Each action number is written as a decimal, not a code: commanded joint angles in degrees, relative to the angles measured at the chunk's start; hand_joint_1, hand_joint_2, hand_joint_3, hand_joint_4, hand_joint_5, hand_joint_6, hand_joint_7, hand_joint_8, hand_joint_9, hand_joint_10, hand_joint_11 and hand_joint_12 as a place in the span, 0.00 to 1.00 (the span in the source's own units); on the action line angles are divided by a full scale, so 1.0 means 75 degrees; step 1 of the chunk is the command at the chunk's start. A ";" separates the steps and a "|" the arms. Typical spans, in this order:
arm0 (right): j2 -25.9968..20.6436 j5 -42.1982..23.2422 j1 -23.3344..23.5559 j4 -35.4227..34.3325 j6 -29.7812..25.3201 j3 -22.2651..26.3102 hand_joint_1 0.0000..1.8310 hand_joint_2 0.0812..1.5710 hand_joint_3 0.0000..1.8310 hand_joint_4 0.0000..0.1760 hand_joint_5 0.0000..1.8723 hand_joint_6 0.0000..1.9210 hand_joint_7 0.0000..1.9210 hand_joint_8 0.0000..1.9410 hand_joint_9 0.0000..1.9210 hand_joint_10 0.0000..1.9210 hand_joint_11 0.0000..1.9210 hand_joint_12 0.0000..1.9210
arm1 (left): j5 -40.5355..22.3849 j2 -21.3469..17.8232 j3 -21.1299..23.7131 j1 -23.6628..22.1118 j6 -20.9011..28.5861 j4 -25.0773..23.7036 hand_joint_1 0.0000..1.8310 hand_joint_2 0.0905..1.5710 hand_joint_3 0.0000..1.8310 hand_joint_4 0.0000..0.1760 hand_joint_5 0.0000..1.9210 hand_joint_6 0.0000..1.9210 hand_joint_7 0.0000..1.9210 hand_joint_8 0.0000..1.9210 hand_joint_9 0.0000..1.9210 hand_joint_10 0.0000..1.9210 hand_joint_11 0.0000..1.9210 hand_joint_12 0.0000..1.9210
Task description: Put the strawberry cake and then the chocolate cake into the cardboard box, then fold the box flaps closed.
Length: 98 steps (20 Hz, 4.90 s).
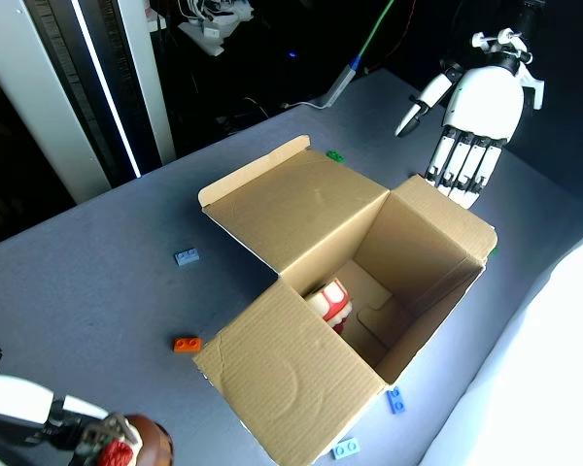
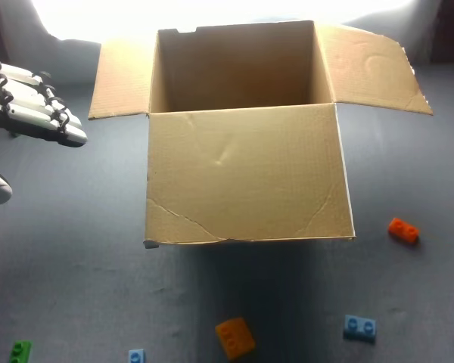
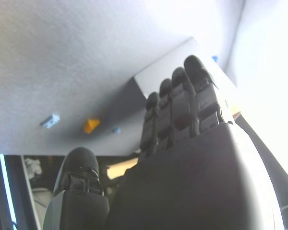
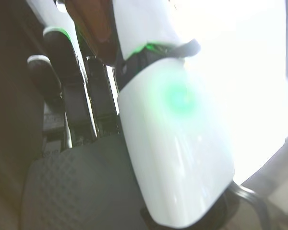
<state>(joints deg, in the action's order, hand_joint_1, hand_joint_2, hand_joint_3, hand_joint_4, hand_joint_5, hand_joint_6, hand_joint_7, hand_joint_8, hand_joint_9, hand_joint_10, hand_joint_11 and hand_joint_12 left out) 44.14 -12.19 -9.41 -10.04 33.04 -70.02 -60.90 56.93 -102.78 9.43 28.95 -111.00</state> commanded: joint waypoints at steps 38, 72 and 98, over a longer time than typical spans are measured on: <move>0.3221 -0.3591 0.0294 0.1227 0.1378 -0.0601 0.65 0.73 0.00 0.10 0.46 0.60 0.47 0.59 0.36 0.55 0.15 0.85 | 0.1215 0.0084 0.0607 0.0470 -0.0523 0.1258 0.00 0.79 0.00 0.08 0.08 0.00 0.11 0.00 0.11 0.00 0.00 0.36; -0.0754 -0.1440 -0.0764 0.0841 0.2128 0.1294 0.00 0.78 0.00 0.00 0.03 0.00 0.05 0.00 0.04 0.00 0.00 0.04 | 0.1471 0.0187 0.0163 -0.1278 -0.0379 0.1561 0.00 0.78 0.00 0.05 0.06 0.01 0.08 0.00 0.08 0.00 0.00 0.30; 0.0814 -0.2912 -0.2937 0.1621 0.2660 0.0433 0.00 0.77 0.00 0.00 0.04 0.01 0.08 0.01 0.05 0.01 0.02 0.01 | 0.1693 0.0190 0.2014 -0.1578 -0.0322 0.0232 0.00 0.78 0.00 0.00 0.05 0.00 0.08 0.00 0.08 0.00 0.00 0.33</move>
<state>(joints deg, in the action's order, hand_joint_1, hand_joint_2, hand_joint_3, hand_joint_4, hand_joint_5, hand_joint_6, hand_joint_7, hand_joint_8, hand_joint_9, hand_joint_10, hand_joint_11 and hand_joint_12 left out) 51.00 -27.35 -32.05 2.85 53.54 -66.57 -49.23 58.74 -87.44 -1.96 26.65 -112.90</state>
